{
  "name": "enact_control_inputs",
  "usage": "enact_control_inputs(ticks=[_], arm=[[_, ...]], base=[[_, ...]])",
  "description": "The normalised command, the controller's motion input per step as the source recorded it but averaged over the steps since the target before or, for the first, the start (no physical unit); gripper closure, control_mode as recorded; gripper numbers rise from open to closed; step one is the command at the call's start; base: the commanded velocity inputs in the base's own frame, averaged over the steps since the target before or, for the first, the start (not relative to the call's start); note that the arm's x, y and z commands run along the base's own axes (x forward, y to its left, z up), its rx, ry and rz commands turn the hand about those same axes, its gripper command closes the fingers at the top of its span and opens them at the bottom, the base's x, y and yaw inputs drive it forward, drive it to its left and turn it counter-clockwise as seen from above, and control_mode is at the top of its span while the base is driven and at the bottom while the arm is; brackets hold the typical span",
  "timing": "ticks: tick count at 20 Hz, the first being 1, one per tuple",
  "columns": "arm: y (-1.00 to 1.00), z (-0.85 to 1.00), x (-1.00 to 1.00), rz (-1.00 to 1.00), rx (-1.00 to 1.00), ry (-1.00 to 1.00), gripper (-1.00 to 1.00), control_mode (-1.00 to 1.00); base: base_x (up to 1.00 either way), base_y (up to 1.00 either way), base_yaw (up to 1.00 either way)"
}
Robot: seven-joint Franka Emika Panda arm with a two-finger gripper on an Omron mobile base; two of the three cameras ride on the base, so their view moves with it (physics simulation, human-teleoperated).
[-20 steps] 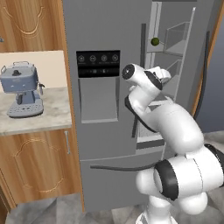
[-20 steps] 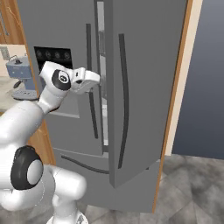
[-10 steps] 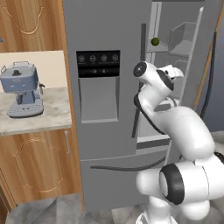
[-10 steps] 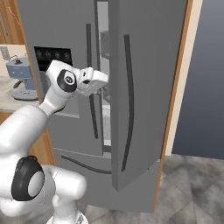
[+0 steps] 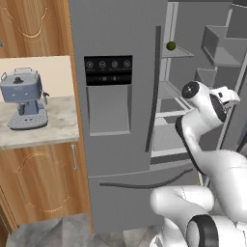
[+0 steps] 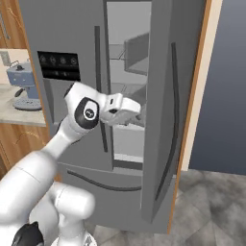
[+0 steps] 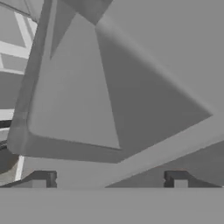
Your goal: Open the fridge, remove the peach, lime, and chicken drumstick, and place them on any counter.
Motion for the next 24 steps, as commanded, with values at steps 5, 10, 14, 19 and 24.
enact_control_inputs(ticks=[5,10,14,19,24], arm=[[-1.00,-0.21,-0.75,-0.03,0.00,0.00,-1.00,-1.00],[-1.00,0.00,-0.17,-0.01,0.00,0.00,-1.00,-1.00],[-0.99,0.00,0.23,0.00,0.01,-0.01,-1.00,-1.00],[-0.84,0.00,0.95,0.01,0.08,-0.11,-1.00,-1.00],[-0.42,0.14,-0.62,0.01,0.05,-0.31,-1.00,-1.00]], base=[[0.00,0.00,0.00],[0.00,0.00,0.00],[0.00,0.00,0.00],[0.00,0.00,0.00],[0.00,0.00,0.00]])
